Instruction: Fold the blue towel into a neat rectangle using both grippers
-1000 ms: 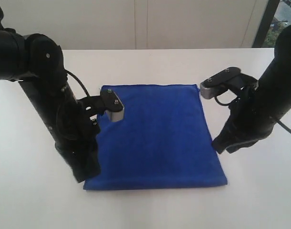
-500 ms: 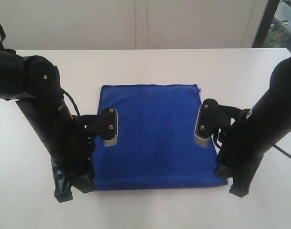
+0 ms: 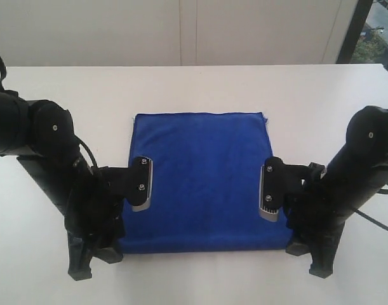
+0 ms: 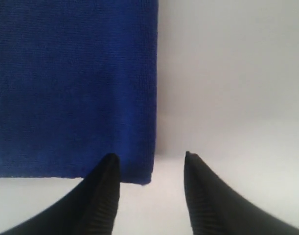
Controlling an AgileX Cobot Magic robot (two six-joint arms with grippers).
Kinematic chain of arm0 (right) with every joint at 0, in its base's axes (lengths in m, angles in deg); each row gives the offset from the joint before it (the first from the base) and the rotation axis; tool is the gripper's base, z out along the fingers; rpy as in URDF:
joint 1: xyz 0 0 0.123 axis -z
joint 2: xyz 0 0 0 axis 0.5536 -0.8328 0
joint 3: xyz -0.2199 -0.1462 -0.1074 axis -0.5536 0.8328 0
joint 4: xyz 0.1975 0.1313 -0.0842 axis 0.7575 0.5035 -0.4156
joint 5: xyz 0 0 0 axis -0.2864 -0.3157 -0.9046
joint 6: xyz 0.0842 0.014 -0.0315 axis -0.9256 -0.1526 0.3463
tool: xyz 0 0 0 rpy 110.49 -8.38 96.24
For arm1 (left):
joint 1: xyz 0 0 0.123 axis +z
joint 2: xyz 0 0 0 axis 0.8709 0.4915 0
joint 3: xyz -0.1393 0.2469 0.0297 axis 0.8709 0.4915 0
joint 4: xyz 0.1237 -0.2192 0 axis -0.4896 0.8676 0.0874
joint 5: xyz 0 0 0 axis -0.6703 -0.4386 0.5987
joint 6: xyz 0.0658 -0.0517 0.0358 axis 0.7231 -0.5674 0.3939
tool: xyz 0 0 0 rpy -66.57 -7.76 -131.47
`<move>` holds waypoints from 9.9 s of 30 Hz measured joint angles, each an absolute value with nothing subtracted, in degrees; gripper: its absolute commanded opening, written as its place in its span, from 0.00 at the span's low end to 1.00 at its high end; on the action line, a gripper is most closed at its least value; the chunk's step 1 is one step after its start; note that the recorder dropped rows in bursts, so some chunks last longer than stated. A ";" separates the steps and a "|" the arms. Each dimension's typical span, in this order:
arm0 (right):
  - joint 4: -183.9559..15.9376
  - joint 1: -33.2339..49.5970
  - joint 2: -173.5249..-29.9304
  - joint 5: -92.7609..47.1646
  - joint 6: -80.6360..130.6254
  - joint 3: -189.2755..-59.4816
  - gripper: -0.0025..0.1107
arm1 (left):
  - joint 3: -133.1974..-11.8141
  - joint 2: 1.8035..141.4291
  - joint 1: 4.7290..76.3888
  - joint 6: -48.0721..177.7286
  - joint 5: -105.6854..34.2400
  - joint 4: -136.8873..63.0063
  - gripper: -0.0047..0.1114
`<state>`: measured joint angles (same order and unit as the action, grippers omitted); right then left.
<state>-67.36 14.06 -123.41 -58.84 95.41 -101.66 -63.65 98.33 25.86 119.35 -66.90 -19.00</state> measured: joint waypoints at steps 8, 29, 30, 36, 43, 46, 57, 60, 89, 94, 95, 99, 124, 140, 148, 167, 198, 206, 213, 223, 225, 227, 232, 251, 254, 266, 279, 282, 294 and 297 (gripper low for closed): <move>-67.22 14.06 -124.88 -58.28 95.41 -101.66 0.40 | -63.65 100.11 25.86 119.97 -65.96 -18.09 0.46; -66.79 14.06 -126.12 -55.36 95.55 -101.05 0.11 | -63.66 102.21 25.86 124.45 -63.76 -16.22 0.04; -66.79 14.06 -126.12 -55.64 95.55 -101.05 0.11 | -63.66 102.21 25.86 124.32 -63.89 -16.34 0.04; -66.79 14.06 -124.23 -60.99 95.55 -101.02 0.11 | -63.66 100.77 25.86 120.64 -67.42 -17.40 0.04; -66.79 14.06 -116.87 -65.51 95.55 -100.92 0.11 | -63.66 95.48 25.86 114.53 -73.32 -17.76 0.04; -66.79 14.06 -113.85 -65.51 95.55 -100.92 0.11 | -63.66 93.06 25.86 112.40 -74.81 -17.76 0.04; -67.89 14.06 -109.91 -57.73 91.40 -103.58 0.08 | -73.90 89.87 25.96 100.46 -74.80 -25.62 0.04; -69.59 14.06 -109.91 -54.27 88.45 -104.71 0.08 | -76.07 90.23 27.06 98.50 -74.38 -27.36 0.04; -75.04 17.66 -130.65 -41.69 75.45 -122.76 0.08 | -86.00 106.91 34.51 94.33 -53.91 -30.55 0.04; -75.04 17.66 -134.16 -38.74 75.33 -124.90 0.08 | -87.18 108.93 34.51 94.33 -50.59 -30.75 0.04; -75.04 17.66 -134.89 -38.22 75.33 -125.41 0.08 | -87.34 109.35 34.51 94.25 -49.96 -30.75 0.04; -75.04 17.67 -137.07 -37.10 75.33 -126.95 0.08 | -88.52 110.37 34.88 94.25 -49.14 -31.05 0.04; -75.04 17.67 -144.64 -28.76 73.29 -128.99 0.16 | -90.47 115.92 36.40 94.25 -40.55 -31.85 0.04; -75.04 17.67 -144.98 -24.68 70.80 -128.99 0.43 | -90.47 116.89 36.40 94.25 -39.47 -31.85 0.55; -75.04 17.67 -138.91 -30.62 49.58 -129.61 0.06 | -90.47 112.29 36.40 86.49 -43.26 -31.85 0.16; -72.23 17.67 -146.39 -63.58 36.26 -143.86 0.02 | -104.91 124.43 37.83 63.02 -55.15 -27.55 0.04; -78.82 17.67 -151.44 -72.83 33.24 -143.86 0.02 | -105.79 129.88 37.83 63.68 -49.11 -21.58 0.04; -81.65 17.67 -151.25 -74.47 31.69 -144.33 0.02 | -105.79 129.88 37.83 64.03 -49.26 -21.69 0.04; -76.43 17.67 -147.43 -71.58 31.87 -146.54 0.02 | -105.79 129.88 37.83 64.03 -49.36 -21.69 0.04; -59.52 14.71 -153.85 -62.58 41.31 -146.83 0.02 | -105.79 129.88 37.83 64.03 -49.47 -21.69 0.04; -59.74 14.71 -154.88 -63.13 41.34 -146.83 0.02 | -105.79 129.88 37.83 64.03 -49.47 -21.69 0.04; -60.28 14.71 -155.02 -63.58 41.34 -146.83 0.02 | -105.79 129.88 37.83 64.03 -49.47 -21.69 0.04; -63.66 14.71 -154.91 -66.42 39.54 -146.95 0.02 | -105.79 129.88 37.83 64.03 -49.47 -21.79 0.04; -74.88 14.68 -148.45 -67.68 34.32 -147.21 0.02 | -105.99 129.88 37.83 64.03 -50.22 -21.92 0.04; -74.88 14.68 -147.78 -66.08 34.32 -147.21 0.02 | -105.99 129.88 37.83 64.03 -50.22 -21.92 0.04; -76.86 14.68 -153.05 -66.34 34.32 -146.88 0.02 | -105.99 129.65 37.83 64.05 -51.11 -23.22 0.04; -80.27 14.78 -146.31 -69.53 33.22 -146.88 0.02 | -105.44 121.38 37.83 67.20 -56.08 -28.86 0.04; -80.49 15.02 -146.31 -71.29 32.80 -146.88 0.02 | -105.44 117.52 37.83 67.65 -62.36 -29.09 0.04; -80.49 15.23 -146.31 -74.75 30.85 -145.53 0.02 | -96.22 115.72 33.26 65.16 -72.20 -24.61 0.04; -80.49 15.23 -146.31 -73.94 30.63 -144.21 0.02 | -93.64 115.72 33.26 65.16 -70.04 -24.63 0.04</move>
